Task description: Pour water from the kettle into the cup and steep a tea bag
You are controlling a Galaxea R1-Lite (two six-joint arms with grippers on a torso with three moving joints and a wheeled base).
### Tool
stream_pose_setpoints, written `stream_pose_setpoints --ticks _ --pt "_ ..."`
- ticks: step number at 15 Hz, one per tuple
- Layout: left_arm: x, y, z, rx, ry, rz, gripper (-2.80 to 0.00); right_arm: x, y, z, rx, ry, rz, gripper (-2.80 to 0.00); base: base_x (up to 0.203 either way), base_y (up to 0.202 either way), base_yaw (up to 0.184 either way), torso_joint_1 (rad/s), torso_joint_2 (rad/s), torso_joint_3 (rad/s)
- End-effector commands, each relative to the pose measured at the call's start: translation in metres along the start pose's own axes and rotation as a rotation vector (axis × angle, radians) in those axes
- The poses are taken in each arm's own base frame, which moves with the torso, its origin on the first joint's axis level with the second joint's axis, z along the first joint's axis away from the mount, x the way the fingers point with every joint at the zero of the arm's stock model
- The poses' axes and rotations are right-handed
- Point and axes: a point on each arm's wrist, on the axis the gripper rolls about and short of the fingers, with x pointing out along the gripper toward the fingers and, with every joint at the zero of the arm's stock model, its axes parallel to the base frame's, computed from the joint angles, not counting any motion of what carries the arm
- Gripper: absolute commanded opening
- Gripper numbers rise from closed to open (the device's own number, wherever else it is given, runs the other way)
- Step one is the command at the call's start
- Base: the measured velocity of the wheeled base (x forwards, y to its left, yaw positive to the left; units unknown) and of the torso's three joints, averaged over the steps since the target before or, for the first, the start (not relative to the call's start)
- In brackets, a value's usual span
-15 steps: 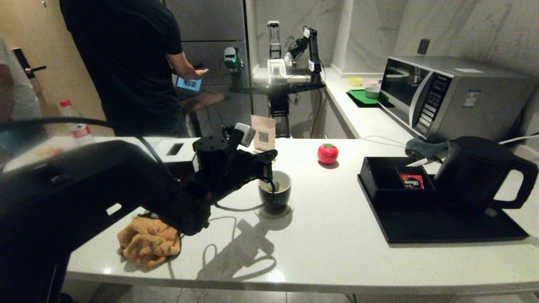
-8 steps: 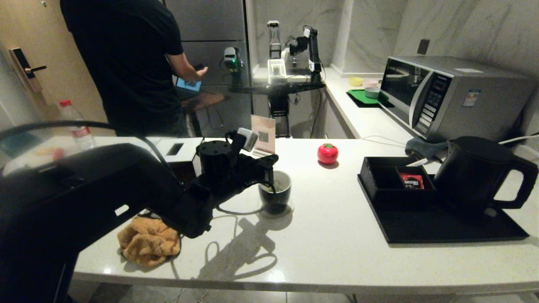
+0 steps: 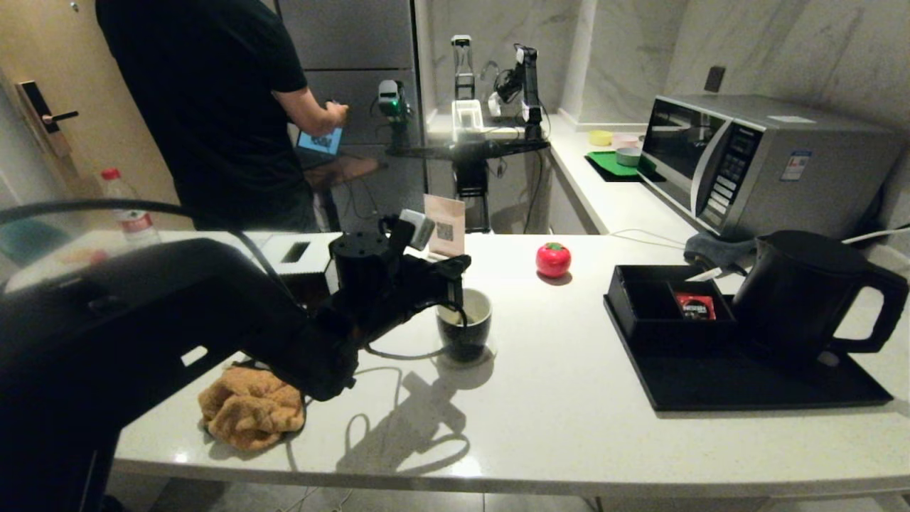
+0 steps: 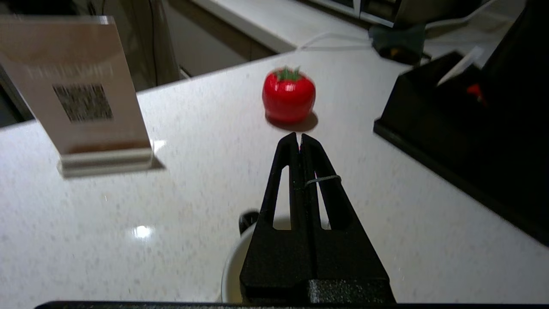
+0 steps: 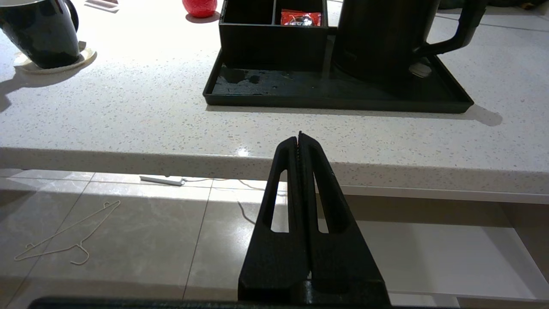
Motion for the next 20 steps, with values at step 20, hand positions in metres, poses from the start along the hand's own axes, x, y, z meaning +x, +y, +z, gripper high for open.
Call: stream_pose_setpoints --ticks 20 --pt "-0.022 0.002 -0.036 -0.006 0.017 0.008 -2.8 0.0 0.0 0.0 0.0 0.002 0.001 -2.8 0.0 0.0 0.0 0.0 0.0 0.0"
